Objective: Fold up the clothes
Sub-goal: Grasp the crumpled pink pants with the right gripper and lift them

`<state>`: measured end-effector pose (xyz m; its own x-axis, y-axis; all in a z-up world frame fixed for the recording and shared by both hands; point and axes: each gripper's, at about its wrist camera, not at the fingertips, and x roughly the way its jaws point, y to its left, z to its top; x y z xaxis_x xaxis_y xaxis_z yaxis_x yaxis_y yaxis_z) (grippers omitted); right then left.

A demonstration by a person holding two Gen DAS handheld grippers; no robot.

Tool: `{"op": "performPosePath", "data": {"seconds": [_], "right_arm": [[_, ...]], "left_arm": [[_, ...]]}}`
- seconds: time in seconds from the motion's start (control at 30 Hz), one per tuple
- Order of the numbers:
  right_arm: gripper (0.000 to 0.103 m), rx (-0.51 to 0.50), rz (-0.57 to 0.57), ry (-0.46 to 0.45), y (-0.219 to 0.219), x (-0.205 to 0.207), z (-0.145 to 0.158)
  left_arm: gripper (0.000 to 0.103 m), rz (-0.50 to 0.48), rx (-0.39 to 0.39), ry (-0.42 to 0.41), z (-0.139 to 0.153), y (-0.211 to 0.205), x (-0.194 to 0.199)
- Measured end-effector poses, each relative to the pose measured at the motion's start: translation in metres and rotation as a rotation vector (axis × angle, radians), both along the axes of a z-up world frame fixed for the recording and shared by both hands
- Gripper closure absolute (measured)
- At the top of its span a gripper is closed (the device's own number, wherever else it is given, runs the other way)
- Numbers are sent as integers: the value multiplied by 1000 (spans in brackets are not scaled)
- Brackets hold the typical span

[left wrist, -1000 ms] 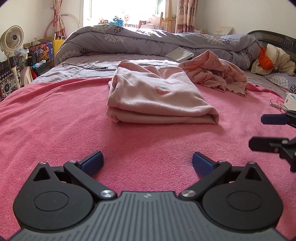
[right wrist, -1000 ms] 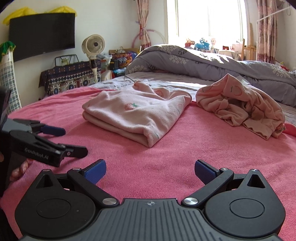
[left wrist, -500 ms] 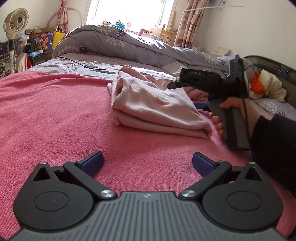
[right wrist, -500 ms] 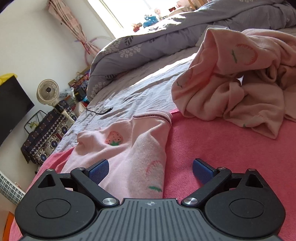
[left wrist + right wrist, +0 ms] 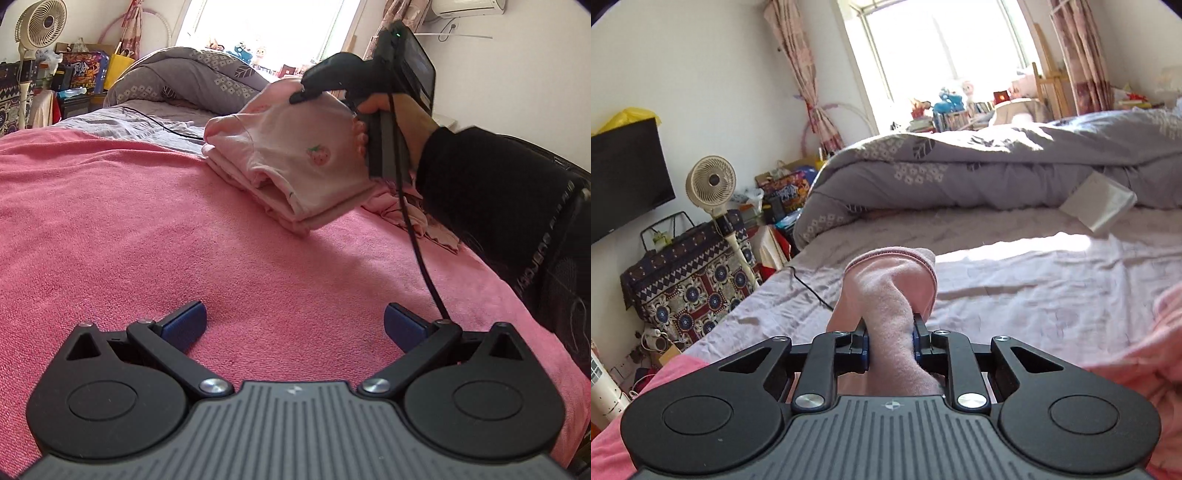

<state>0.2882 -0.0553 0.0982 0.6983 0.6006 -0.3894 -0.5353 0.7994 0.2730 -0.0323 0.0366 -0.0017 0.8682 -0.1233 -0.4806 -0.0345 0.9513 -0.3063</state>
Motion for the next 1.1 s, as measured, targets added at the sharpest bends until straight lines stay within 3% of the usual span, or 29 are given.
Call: {"op": "performPosePath", "data": {"seconds": [0.1, 0.17, 0.2, 0.23, 0.3, 0.37, 0.4, 0.47, 0.53, 0.6, 0.7, 0.77, 0.9, 0.97, 1.0, 1.03, 1.1], "right_arm": [[81, -11, -13, -79, 30, 33, 13], [78, -33, -93, -63, 40, 60, -1], [66, -51, -146, -36, 43, 75, -13], [38, -82, -181, 2, 43, 85, -29], [14, -202, -231, 83, 43, 93, -72], [14, -264, -221, 82, 34, 83, -100], [14, -227, -188, 60, 23, 73, -102], [8, -134, -147, 50, -4, 55, -90], [4, -103, -128, 18, -34, 35, -72], [1, -147, -180, -97, -65, 8, -56], [0, -297, -364, -324, -107, -26, -42], [0, -474, -495, -425, -120, -26, -51], [0, -597, -504, -179, -130, 30, -85], [1, -556, -521, -35, -135, 57, -97], [13, -530, -557, 9, -135, 65, -95], [42, -526, -588, 29, -134, 65, -89], [58, -492, -615, 47, -138, 58, -70]], "left_arm": [[0, 1, 2, 1, -1, 0, 0], [0, 1, 1, 0, -1, 0, 0], [0, 1, -1, -1, -1, 0, 0], [0, 1, -2, -2, -1, 0, 0], [0, 1, -3, -2, -1, 0, 0], [0, 1, -4, -2, -1, 0, 0], [0, 1, -5, -2, 0, 0, 0], [0, 2, -5, -1, 0, 0, -1], [0, 2, -3, 0, -1, 1, 0], [0, 3, -2, 1, -1, 1, 0], [0, 4, -4, 1, 0, 0, 0], [0, 5, -5, 1, 0, 0, 0], [0, 6, -7, 4, 0, 1, 1], [0, 4, -15, 2, 0, 2, 0], [0, 2, -20, 1, -1, 3, 0], [0, 0, -29, -2, -1, 4, -1], [0, -7, -69, -15, -2, 10, -2]]}}
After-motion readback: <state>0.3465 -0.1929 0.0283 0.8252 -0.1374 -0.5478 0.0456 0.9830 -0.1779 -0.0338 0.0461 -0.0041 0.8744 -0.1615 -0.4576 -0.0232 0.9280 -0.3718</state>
